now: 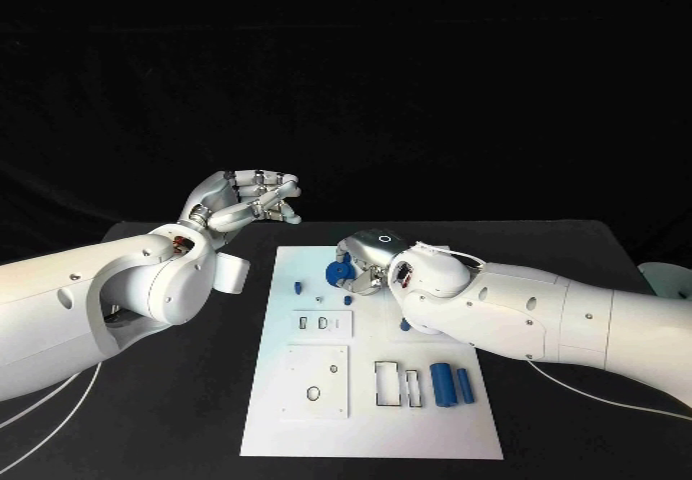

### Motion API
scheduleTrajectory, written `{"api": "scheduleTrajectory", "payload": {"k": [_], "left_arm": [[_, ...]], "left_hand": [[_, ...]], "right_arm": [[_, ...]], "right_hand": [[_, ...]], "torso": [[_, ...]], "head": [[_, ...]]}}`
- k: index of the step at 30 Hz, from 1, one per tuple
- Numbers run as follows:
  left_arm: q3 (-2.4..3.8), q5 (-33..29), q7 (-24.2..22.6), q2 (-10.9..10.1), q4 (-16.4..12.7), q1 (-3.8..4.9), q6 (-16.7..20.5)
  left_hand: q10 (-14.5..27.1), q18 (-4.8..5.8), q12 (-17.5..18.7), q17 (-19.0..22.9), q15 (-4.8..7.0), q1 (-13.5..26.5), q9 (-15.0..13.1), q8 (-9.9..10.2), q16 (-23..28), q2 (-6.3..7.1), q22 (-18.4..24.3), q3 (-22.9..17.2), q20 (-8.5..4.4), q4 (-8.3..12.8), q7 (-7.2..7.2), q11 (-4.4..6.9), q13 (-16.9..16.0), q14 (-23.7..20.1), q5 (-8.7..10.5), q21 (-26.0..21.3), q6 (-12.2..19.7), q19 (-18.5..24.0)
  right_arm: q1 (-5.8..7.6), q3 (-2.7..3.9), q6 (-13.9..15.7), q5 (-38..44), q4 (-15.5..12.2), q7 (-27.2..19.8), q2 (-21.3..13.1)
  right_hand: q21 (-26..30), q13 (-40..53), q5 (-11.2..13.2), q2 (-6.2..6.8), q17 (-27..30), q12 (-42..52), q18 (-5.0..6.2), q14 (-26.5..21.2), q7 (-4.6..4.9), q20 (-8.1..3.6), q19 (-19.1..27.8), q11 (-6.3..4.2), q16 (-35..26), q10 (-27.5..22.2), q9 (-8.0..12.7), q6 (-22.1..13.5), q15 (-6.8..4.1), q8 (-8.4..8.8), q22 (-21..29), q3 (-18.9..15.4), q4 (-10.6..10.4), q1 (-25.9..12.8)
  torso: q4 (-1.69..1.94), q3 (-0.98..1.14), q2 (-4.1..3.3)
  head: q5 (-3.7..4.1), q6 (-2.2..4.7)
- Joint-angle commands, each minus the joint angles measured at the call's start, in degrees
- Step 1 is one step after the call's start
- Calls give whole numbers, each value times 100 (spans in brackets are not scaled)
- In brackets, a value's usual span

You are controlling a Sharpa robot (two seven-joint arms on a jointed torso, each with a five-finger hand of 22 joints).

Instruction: Assemble the parts on the task board

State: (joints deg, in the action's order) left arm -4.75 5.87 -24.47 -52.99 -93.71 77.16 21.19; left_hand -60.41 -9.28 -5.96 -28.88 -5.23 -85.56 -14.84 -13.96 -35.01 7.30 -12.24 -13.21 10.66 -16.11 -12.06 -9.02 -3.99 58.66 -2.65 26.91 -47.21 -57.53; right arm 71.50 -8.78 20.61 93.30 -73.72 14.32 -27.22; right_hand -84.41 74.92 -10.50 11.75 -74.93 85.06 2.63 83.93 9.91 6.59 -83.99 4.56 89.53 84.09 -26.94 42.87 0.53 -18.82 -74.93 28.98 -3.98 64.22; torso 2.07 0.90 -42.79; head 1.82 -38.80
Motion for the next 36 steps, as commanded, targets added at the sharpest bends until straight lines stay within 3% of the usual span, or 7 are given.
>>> {"api": "scheduleTrajectory", "payload": {"k": [1, 13, 22, 25, 27, 32, 36], "left_arm": [[4, -17, -34, 4, -7, 5, -57], [3, -17, -32, -5, -3, 5, -51], [-1, -17, -34, -12, 32, 5, -54], [-1, -17, -36, -7, 58, 5, -58], [-3, -18, -36, -3, 75, 5, -64], [-10, -22, -36, 9, 95, 4, -83], [-13, -24, -45, 31, 112, 1, -116]], "left_hand": [[28, -105, 40, -8, 6, -16, -6, 37, -34, -43, 5, 36, -1, 7, -16, 17, -6, -48, -19, 21, 45, 55], [28, -105, 40, -8, 6, -16, -6, 37, -34, -43, 5, 36, -1, 7, -16, 17, -6, -48, -19, 21, 45, 55], [29, -105, 44, -12, 6, -21, -7, 39, -35, -47, 5, 34, 0, 8, -17, 16, -6, -53, -20, 22, 47, 59], [29, -105, 44, -12, 6, -21, -7, 39, -35, -47, 5, 34, 0, 8, -17, 16, -6, -53, -20, 22, 47, 59], [29, -105, 44, -12, 6, -21, -7, 39, -35, -47, 5, 34, 0, 8, -17, 16, -6, -53, -20, 22, 47, 59], [28, -105, 46, -15, 5, -22, -8, 39, -36, -47, 5, 34, 0, 8, -17, 16, -6, -56, -20, 23, 47, 61], [27, -105, 46, -16, 5, -23, -8, 39, -36, -47, 5, 34, 0, 9, -17, 16, -6, -57, -20, 23, 47, 62]], "right_arm": [[-6, -3, -218, 22, 3, 62, -1], [-6, -3, -129, -52, -91, 123, -120], [48, 26, 872, -439, -484, -246, -489], [106, 45, 1014, -729, -685, -436, -702], [157, 56, 981, -968, -835, -574, -911], [280, 71, 419, -1717, -1086, -1189, -1584], [320, 74, -10, -2085, -1173, -1752, -2128]], "right_hand": [[39, 960, 13, -24, -1373, -26, -69, 577, -5, 24, -122, 43, 10, 172, -8, 41, 29, 13, -791, -15, -38, -61], [40, 972, -95, -67, -1375, -16, -69, 578, -12, 21, -125, 37, 11, 181, -21, 73, 25, 43, -796, -57, -143, -138], [15, 1005, -248, -95, -1406, 17, -78, 585, -15, 13, -149, 31, 19, 210, -30, 91, 16, 87, -832, -53, -175, -119], [7, 1015, -236, -86, -1410, 25, -81, 586, -8, 13, -156, 36, 20, 218, -25, 64, 18, 116, -843, -57, -171, -108], [25, 1012, -196, -72, -1397, 23, -75, 583, -2, 15, -142, 42, 17, 217, -22, 46, 21, 142, -823, -66, -165, -96], [55, 1004, -118, -94, -1378, 14, -67, 578, 9, 17, -120, 54, 11, 209, -22, 34, 23, 201, -796, -22, -82, 52], [66, 973, -3, -59, -1366, -18, -64, 575, -44, -17, -113, 14, 7, 180, -12, -45, -31, 313, -795, 78, 194, 424]], "torso": [[-1, 4, -2], [9, 7, 3], [-26, -5, 25], [-41, -7, 44], [-47, -9, 60], [-89, -19, 103], [-99, -24, 119]], "head": [[8, 14], [16, 28], [20, 69], [28, 86], [40, 99], [82, 89], [142, 79]]}}
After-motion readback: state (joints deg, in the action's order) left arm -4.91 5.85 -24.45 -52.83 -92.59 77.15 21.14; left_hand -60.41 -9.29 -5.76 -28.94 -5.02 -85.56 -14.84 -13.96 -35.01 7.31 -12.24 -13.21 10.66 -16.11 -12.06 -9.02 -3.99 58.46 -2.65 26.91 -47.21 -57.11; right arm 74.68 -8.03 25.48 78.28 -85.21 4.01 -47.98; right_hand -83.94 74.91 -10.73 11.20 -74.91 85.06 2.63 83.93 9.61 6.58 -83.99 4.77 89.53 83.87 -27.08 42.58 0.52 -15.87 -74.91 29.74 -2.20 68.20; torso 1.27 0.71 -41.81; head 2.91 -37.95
